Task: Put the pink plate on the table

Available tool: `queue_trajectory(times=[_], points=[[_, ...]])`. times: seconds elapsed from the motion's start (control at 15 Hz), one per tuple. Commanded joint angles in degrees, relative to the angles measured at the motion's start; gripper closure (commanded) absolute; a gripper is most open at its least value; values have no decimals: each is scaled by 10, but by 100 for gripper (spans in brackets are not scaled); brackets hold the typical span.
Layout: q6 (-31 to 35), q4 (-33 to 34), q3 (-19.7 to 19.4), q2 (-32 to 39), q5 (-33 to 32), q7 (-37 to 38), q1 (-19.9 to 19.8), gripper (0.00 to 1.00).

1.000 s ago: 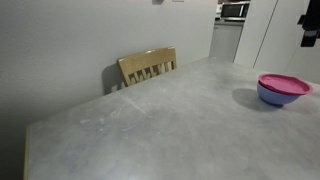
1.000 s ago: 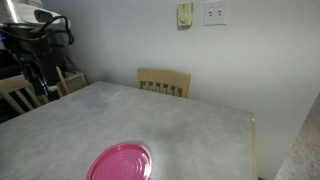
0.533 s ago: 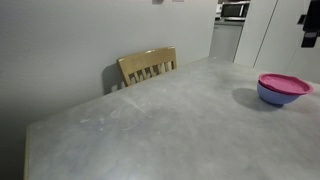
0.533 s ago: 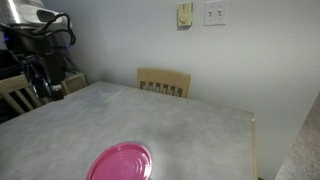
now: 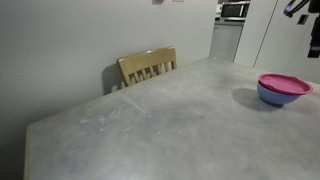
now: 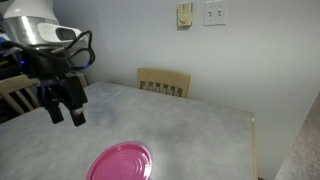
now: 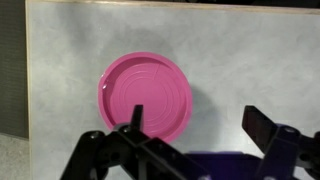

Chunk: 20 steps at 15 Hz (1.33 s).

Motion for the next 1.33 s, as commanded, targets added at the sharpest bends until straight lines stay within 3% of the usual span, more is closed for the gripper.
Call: queue_trajectory(times=[0.0,0.2,0.4,0.87,0.93,1.07,1.27], points=[[74,-6,-41,41,19,-109,-19,0],[118,-1,-71,77,58,-224,-19,0],[112,13,-70,118,104,-255,-18,0],[114,49,-34,195,109,-132,-22,0],[108,30,-33,168,97,-149,-26,0],[108,39,-28,183,97,-132,-25,0],[108,32,-35,169,114,-47,-31,0]])
